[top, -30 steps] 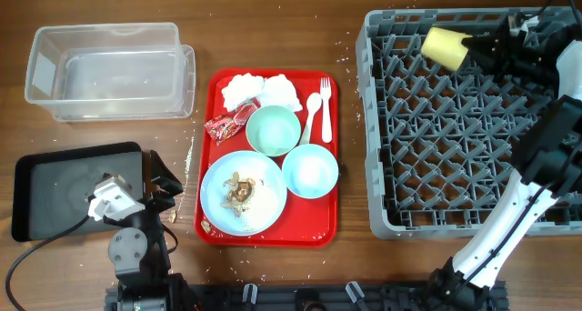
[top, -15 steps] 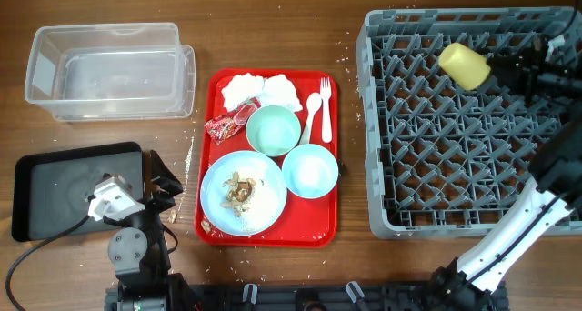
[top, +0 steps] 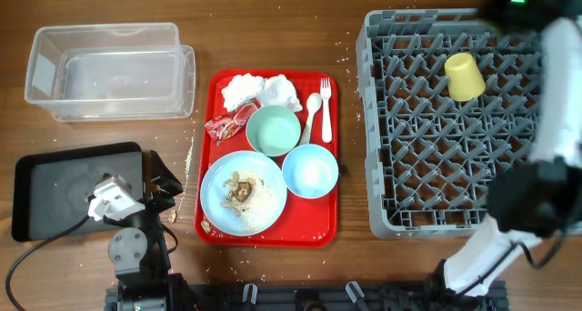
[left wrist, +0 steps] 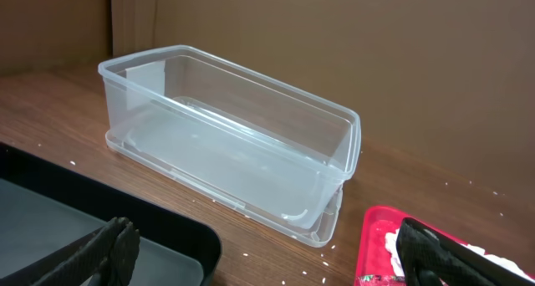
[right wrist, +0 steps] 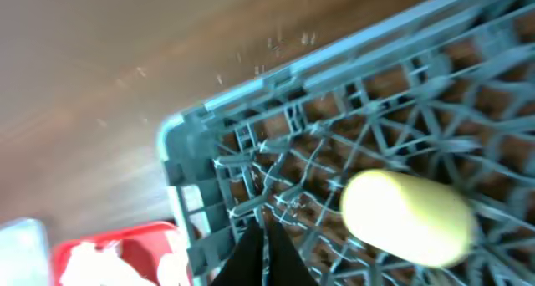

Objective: Sort waste into correct bins and load items into the dishwasher rack
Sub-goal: 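Carry the yellow cup into the dish rack and release it, then reach the right gripper to the light-blue bowl and grasp it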

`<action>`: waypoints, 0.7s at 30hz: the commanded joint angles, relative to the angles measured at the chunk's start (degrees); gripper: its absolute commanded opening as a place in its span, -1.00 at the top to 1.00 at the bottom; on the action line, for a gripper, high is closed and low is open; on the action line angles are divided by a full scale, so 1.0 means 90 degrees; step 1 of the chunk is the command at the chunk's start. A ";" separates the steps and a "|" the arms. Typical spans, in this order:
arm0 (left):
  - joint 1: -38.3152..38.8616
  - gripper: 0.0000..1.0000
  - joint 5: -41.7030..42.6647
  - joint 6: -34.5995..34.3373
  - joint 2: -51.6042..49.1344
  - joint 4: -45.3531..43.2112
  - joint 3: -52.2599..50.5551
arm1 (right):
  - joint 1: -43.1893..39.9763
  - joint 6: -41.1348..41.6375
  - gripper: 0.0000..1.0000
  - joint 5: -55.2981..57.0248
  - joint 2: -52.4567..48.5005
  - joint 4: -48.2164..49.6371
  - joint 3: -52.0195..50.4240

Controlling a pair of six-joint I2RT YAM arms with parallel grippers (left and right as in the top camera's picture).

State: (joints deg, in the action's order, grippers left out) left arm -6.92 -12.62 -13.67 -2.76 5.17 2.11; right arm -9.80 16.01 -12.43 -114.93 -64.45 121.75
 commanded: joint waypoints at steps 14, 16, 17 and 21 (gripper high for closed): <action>-0.0044 -1.00 -0.0104 -0.0056 0.0015 -0.0068 0.0165 | -0.0571 0.0580 0.91 0.1838 -0.1355 -0.1052 -0.0075; -0.0044 -1.00 -0.0104 -0.0053 0.0015 -0.0068 0.0165 | -0.0580 0.0583 0.91 0.1831 -0.1042 -0.1256 -0.0073; -0.0044 -1.00 -0.0104 -0.0053 0.0015 -0.0068 0.0165 | -0.0534 0.0576 0.92 0.1834 -0.0828 -0.1365 -0.0073; -0.0044 -1.00 -0.0104 -0.0056 0.0015 -0.0066 0.0165 | 0.0036 0.0221 0.85 0.1149 0.0107 -0.1948 -0.0073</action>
State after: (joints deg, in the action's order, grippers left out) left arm -6.92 -12.62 -13.67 -2.74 4.93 2.11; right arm -14.11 20.32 2.37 -122.32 -79.26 121.10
